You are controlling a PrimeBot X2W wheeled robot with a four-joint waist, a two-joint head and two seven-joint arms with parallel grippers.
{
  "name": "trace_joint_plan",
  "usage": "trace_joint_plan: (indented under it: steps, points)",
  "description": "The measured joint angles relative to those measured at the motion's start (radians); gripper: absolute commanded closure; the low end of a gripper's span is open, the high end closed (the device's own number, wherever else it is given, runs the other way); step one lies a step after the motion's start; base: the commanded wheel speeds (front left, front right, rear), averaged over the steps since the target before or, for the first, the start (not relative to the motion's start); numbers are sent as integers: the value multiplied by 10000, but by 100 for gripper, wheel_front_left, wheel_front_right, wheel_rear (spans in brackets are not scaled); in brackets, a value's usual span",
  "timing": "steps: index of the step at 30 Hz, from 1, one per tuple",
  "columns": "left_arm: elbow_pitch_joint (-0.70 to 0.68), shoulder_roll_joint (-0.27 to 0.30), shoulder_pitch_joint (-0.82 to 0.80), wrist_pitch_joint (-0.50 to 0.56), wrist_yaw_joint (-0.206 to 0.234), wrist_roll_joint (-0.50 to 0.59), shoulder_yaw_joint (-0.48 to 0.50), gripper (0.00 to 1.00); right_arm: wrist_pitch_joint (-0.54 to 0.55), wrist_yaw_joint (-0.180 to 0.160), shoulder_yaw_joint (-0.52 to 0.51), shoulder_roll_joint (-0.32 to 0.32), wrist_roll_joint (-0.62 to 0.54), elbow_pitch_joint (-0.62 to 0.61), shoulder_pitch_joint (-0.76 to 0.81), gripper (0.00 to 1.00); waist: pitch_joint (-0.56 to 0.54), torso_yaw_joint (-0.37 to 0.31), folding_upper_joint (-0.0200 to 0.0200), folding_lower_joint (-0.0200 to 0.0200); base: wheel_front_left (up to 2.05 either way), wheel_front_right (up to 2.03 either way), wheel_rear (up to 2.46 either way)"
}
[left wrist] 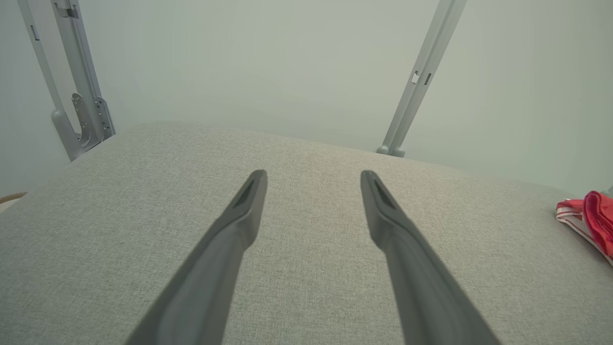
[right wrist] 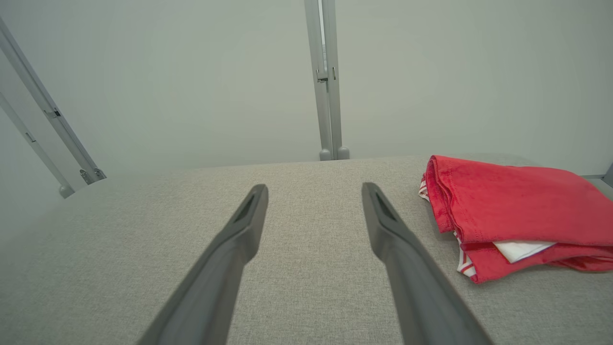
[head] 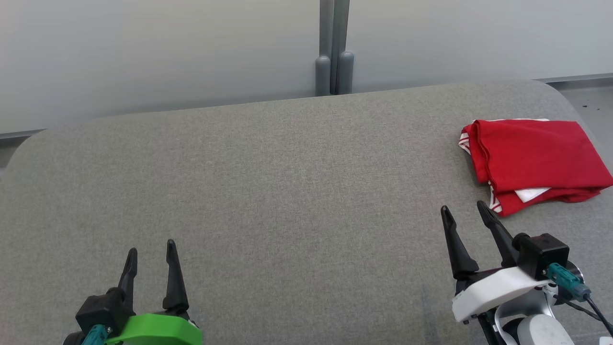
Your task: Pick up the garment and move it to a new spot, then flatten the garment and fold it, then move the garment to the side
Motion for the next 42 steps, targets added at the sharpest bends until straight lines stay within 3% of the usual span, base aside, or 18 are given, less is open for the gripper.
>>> trace_joint_plan:
  steps: [18, 19, 26, 30, 42]
  points:
    - [-31, 19, 0, 0, 2, 104, -15, 0, 0, 0, 2, 2, -35, -10, -11, 0, 56, 78, 0, 0, 0, 0, 0]
    - [-31, 36, 0, 0, 4, 136, -19, 100, -2, 0, -2, 2, -33, -8, -12, 100, 59, 79, 0, 0, 0, 0, 0]
    - [493, -121, 15, 125, -2, -29, -69, 100, 29, 0, 4, 65, 146, 573, 223, 100, 62, 78, 4, 1, 0, 0, 0]
    - [520, -236, 12, 303, -61, -640, 65, 100, 130, 0, -84, 58, 938, 709, 201, 100, 54, 74, 19, 1, 0, 0, 0]
    - [779, -410, -327, 782, -527, -2309, 581, 100, 430, -2, -339, -12, 3166, 1193, -169, 100, 104, 55, 2, 1, 0, 0, 0]
